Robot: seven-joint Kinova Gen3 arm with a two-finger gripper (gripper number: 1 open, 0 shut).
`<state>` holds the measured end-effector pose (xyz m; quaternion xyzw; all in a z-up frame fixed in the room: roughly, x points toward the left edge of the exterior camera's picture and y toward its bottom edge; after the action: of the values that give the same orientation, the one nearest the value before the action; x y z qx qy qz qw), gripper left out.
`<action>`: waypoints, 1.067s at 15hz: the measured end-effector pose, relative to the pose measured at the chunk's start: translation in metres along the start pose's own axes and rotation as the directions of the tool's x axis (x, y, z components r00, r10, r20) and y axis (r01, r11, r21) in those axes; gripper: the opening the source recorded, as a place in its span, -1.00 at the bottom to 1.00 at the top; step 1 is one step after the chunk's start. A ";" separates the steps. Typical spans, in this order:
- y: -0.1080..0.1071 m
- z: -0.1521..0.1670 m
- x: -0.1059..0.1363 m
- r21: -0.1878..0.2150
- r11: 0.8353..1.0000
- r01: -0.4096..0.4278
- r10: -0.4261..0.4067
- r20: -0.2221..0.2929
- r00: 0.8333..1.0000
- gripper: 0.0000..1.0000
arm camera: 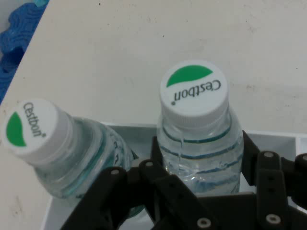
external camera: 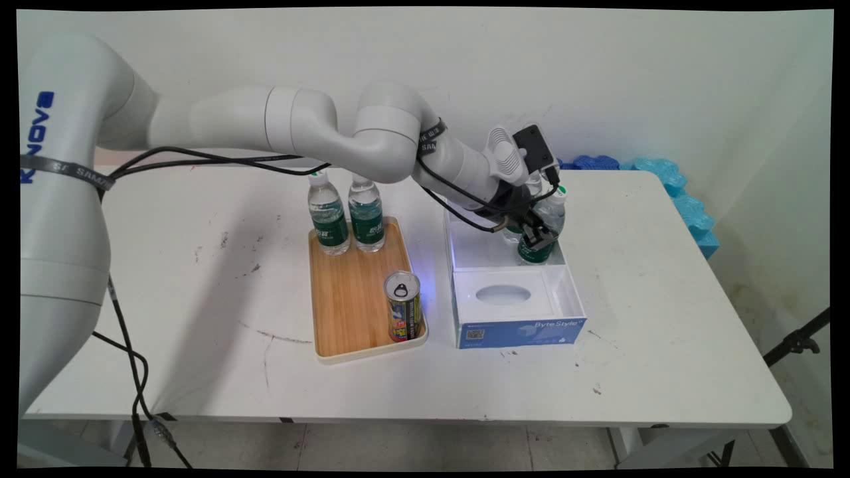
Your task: Place the picked object on the tray
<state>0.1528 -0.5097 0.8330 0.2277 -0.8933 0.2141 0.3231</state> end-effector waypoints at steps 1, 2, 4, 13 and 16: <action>0.000 -0.001 0.001 0.000 1.000 -0.003 0.003 -0.001 1.000 -1.00; 0.001 -0.003 0.002 -0.001 1.000 -0.007 0.007 -0.004 1.000 -1.00; 0.001 -0.011 0.005 -0.006 1.000 -0.008 0.008 -0.018 1.000 -1.00; -0.012 -0.096 0.016 -0.027 1.000 0.004 -0.006 -0.105 0.994 -1.00; -0.022 -0.135 0.001 -0.029 1.000 0.006 -0.009 -0.114 0.993 -1.00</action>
<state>0.2291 -0.4559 0.9331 0.2138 -0.8754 0.2125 0.3778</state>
